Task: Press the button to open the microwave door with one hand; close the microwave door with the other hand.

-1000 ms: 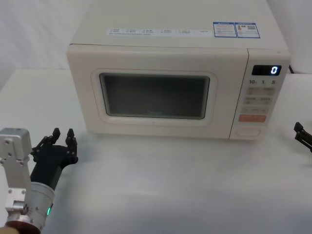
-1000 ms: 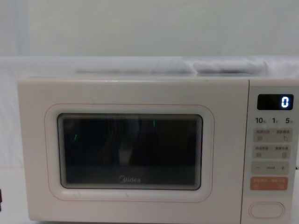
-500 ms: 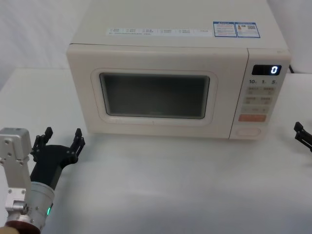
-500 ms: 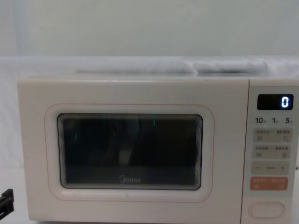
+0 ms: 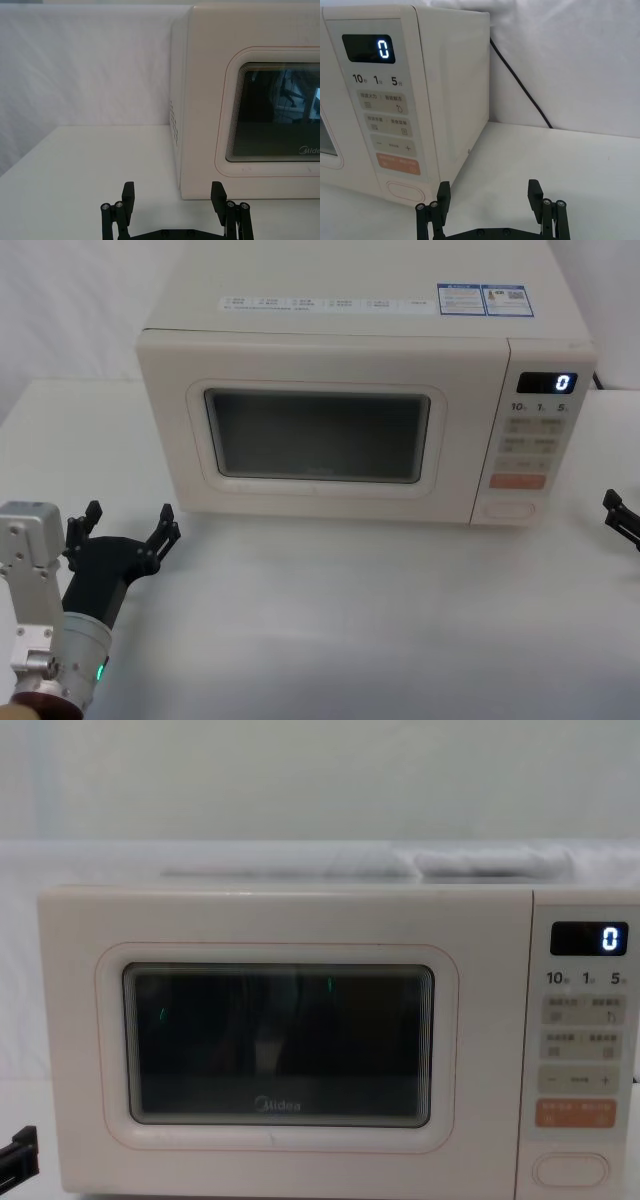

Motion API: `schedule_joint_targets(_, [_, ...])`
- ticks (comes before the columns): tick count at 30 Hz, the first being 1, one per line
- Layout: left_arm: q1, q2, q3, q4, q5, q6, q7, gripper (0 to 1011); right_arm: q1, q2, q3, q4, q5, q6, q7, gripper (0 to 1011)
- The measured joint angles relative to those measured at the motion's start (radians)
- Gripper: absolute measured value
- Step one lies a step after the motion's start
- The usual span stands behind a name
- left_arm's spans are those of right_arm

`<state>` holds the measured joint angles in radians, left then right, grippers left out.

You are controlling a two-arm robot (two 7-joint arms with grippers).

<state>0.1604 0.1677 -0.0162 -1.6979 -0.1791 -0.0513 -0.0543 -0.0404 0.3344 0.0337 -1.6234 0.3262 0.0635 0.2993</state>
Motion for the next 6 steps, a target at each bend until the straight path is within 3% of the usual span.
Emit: schedule_joint_targets(6, [0.0, 0.0, 0.0, 0.0, 0.0, 0.0, 0.0, 1001, 0.0, 0.0, 0.0, 0.0, 0.0, 0.0, 0.0, 1002])
